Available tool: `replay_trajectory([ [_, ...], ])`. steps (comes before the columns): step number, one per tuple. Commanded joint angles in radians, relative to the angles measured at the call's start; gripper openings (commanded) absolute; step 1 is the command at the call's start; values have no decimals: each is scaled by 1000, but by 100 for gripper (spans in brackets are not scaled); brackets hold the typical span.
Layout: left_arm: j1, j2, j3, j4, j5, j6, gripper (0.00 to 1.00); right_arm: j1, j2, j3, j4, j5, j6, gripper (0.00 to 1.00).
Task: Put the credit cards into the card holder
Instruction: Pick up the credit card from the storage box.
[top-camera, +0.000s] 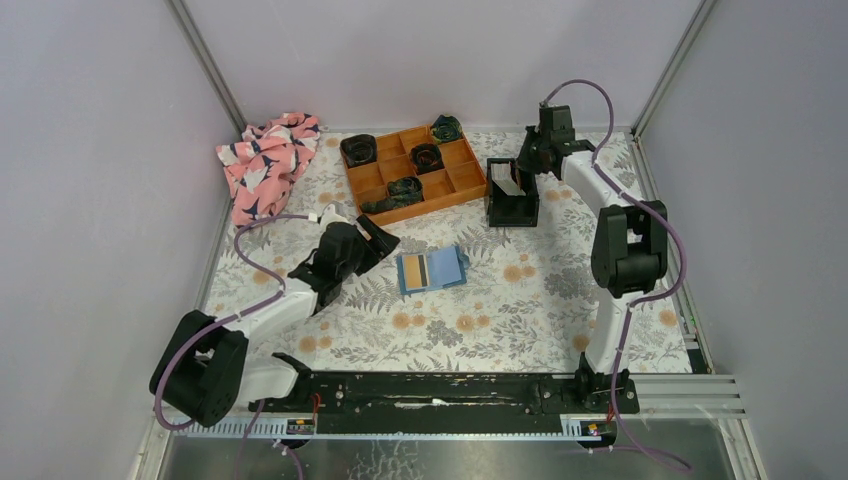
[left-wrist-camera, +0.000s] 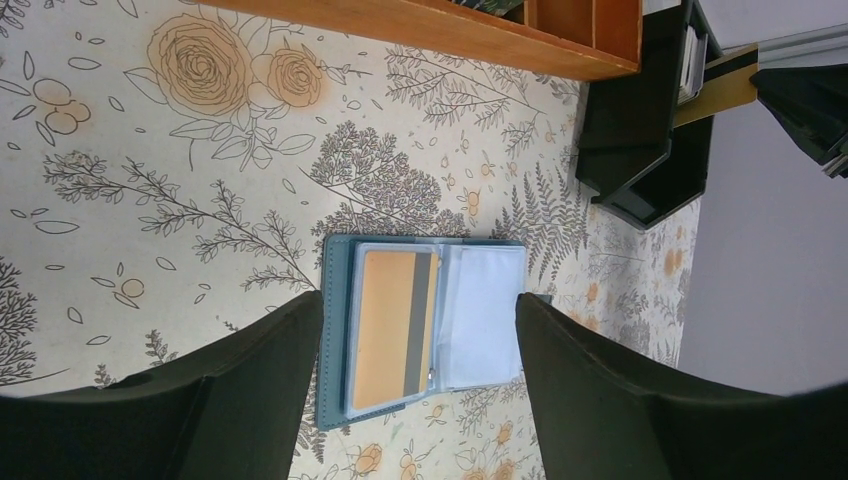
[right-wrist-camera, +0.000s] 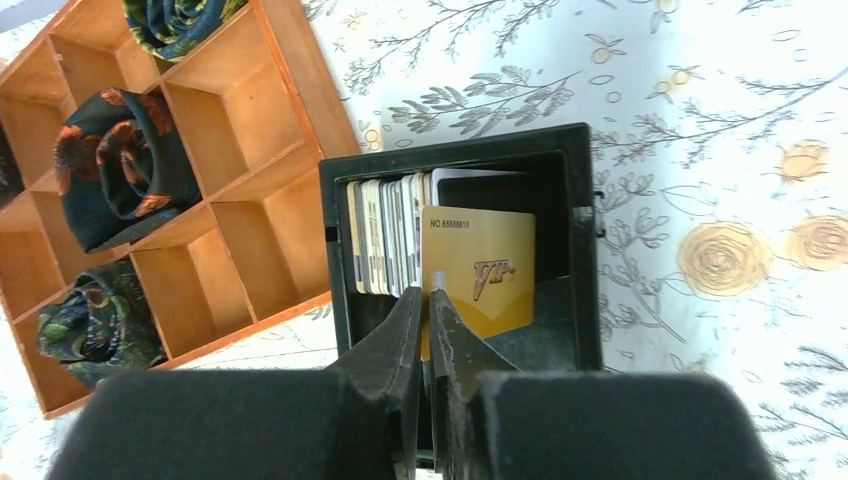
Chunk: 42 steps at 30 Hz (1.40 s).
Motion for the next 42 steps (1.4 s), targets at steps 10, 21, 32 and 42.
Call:
replay_trajectory([
  [10,6,-47,-8,42,20,-1,76,30,-89,-30,-85,206,-105,0],
  [21,6,-36,0,70,44,9,70,60,-149,-79,-78,307,-142,0],
  [32,5,-5,50,106,68,17,65,90,-267,-134,-78,348,-156,0],
  [42,6,27,123,149,195,78,68,137,-497,-293,-61,197,-111,0],
])
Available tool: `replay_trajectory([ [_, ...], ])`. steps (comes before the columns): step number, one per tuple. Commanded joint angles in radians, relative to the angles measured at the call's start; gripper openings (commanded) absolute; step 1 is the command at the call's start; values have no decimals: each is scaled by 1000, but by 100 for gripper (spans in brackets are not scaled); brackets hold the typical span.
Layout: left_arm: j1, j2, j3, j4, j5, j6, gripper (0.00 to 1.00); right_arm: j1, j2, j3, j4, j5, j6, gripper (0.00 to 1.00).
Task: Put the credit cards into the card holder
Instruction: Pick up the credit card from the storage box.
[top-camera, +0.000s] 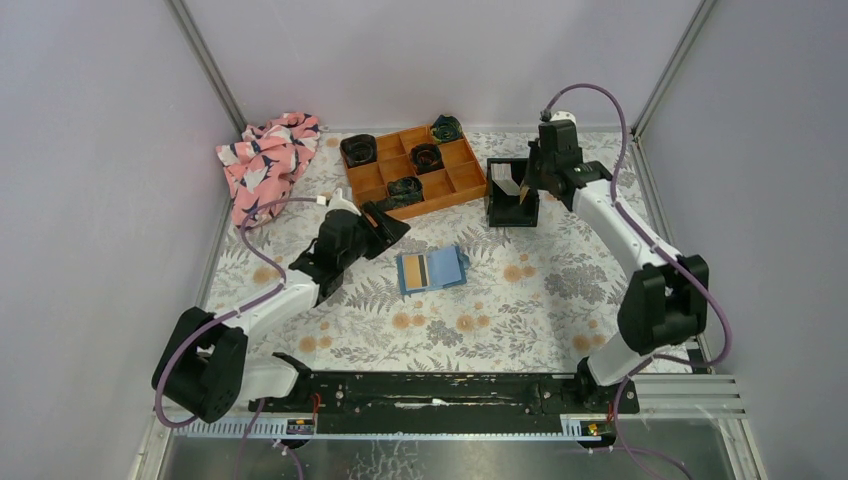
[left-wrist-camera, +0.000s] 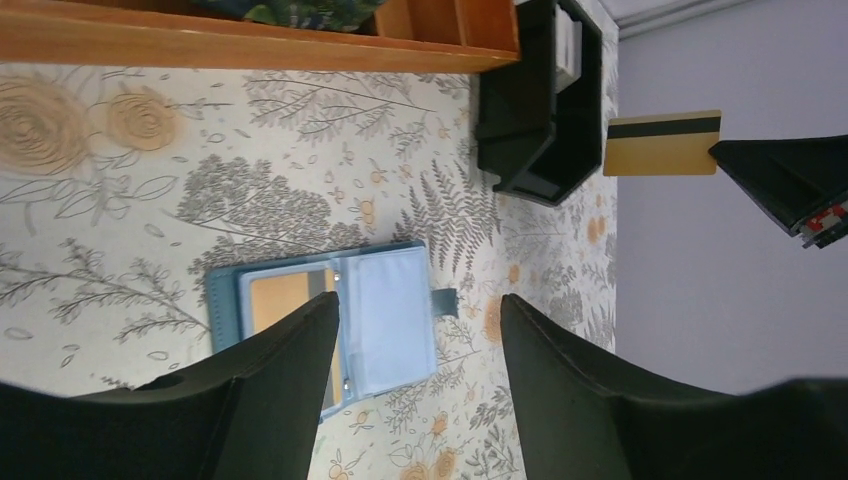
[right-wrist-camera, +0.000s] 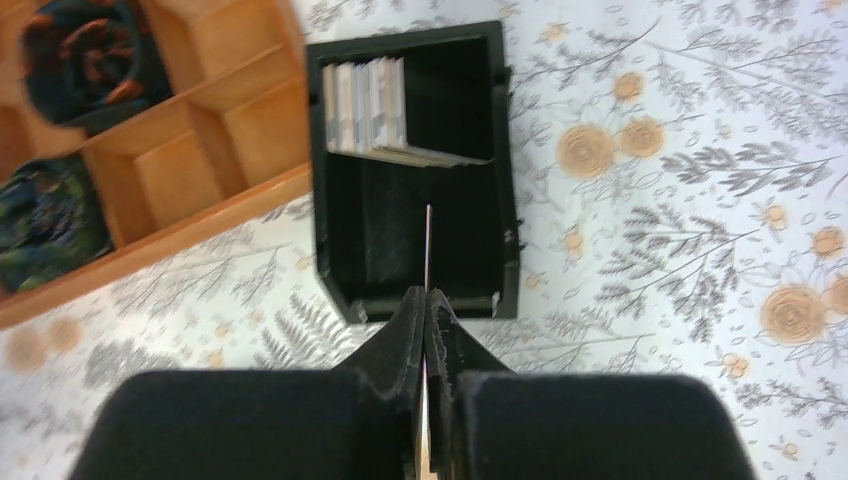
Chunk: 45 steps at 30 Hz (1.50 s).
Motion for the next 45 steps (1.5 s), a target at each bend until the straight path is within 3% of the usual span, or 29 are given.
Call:
replay_trajectory([
  [1,5,16,51,99,109,75,69,37,-158,-77,33,-131,35,0],
  [9,6,41,57,266,358,189,77,126,-401,-284,28,-347,91,0],
  [21,6,61,0,460,629,179,79,210,-657,-528,92,-659,233,0],
  [29,6,169,-13,568,800,131,77,212,-698,-605,156,-772,297,0],
  [40,-2,299,-13,793,964,21,65,212,-646,-639,243,-840,336,0],
  [45,-20,313,-16,819,993,10,57,212,-619,-644,275,-851,344,0],
])
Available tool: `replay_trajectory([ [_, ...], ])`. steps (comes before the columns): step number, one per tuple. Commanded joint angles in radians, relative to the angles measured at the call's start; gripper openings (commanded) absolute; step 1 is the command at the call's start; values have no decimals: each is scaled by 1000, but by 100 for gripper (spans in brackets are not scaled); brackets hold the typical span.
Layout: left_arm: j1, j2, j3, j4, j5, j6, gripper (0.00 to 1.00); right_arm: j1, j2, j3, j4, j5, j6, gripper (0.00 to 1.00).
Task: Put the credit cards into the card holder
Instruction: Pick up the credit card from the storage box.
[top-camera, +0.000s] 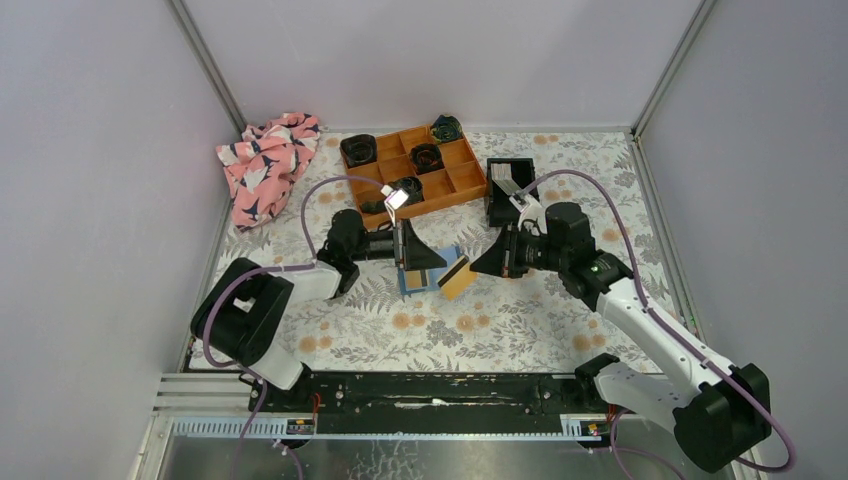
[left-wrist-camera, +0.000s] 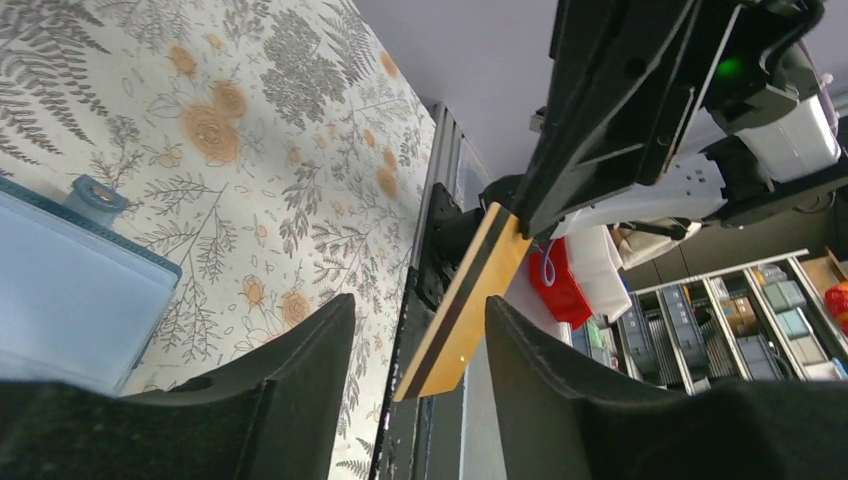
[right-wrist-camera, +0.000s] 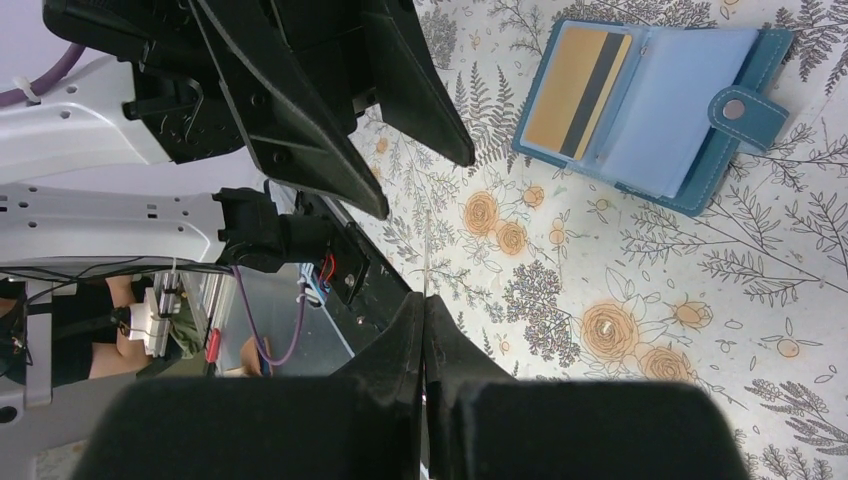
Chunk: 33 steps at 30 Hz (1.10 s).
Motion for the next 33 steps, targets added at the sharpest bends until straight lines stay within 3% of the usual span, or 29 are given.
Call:
replay_trajectory([
  [1,-18,11,-9,119,71,-26,55,7,18,-2,88,-48,19,0],
  [9,-38,20,-3,112,108,-29,44,7,54,-5,139,-74,36,0],
  [13,-44,29,3,107,123,-28,33,7,65,-6,154,-86,40,0],
  [20,-46,47,-1,169,146,-71,2,7,84,4,155,-83,35,0],
  [25,-43,63,3,151,133,-71,0,5,90,17,140,-48,17,0],
  [29,-30,49,35,-126,-2,69,0,6,75,46,80,78,-39,32],
  [33,-29,11,34,-354,-283,150,0,6,86,53,58,189,-77,45],
])
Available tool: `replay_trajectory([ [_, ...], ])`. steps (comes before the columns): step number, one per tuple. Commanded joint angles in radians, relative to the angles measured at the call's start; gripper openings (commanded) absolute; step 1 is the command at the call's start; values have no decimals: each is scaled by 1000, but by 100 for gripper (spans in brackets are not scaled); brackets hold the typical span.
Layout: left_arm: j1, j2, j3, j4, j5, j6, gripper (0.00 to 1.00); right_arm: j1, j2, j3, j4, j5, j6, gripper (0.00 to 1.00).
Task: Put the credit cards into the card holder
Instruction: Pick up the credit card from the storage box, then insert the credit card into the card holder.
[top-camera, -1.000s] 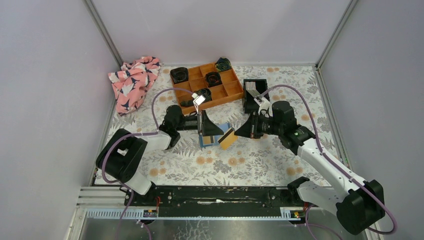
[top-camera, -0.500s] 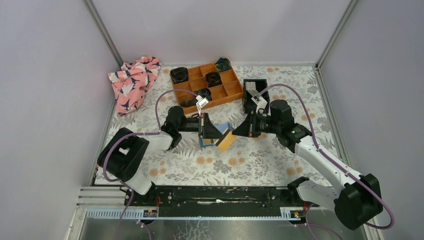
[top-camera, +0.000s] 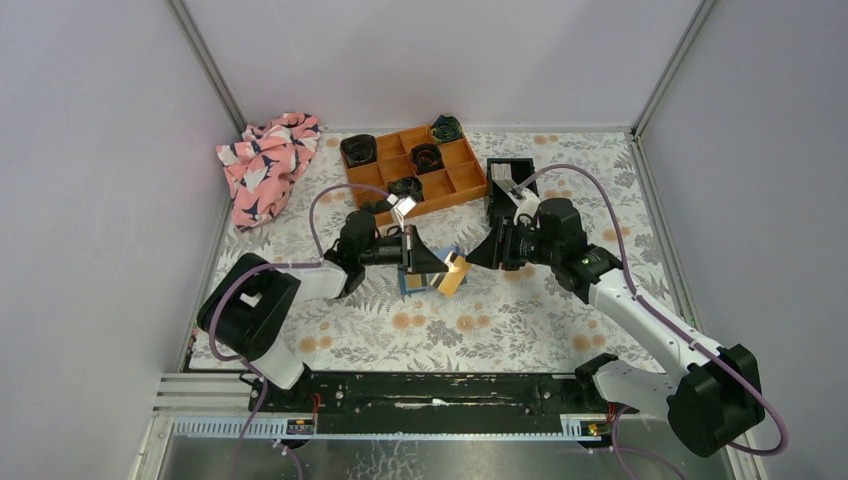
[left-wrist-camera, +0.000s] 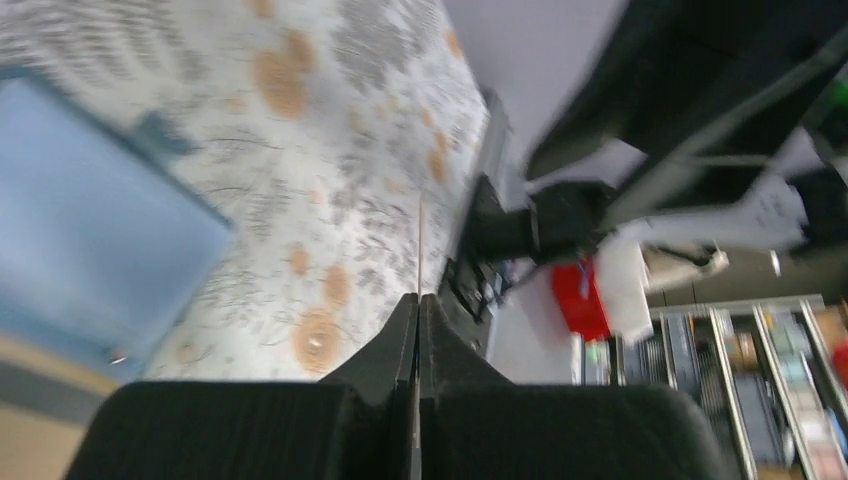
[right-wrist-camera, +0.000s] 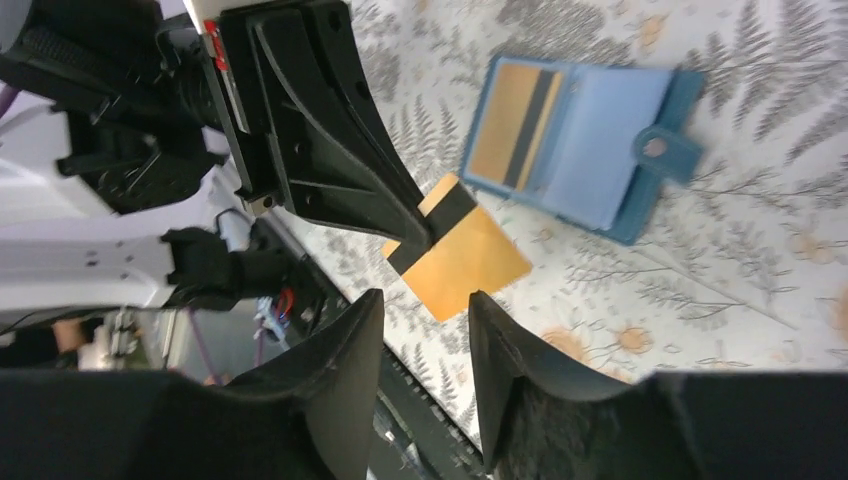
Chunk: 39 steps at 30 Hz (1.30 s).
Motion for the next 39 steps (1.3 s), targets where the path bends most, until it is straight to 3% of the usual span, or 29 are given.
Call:
replay_trajectory([
  [1,7,-44,3,-249,-353,86,0,5,8,49,-4,143,-63,46],
  [7,7,-90,-142,-109,-654,-124,0,6,86,33,49,212,-75,48],
  [13,-10,-90,-233,2,-786,-218,0,15,140,18,93,262,-85,46],
  [28,-27,0,-247,104,-831,-226,0,79,283,31,158,346,-107,42],
  [39,-56,11,-222,62,-872,-183,0,104,354,60,163,380,-116,42],
])
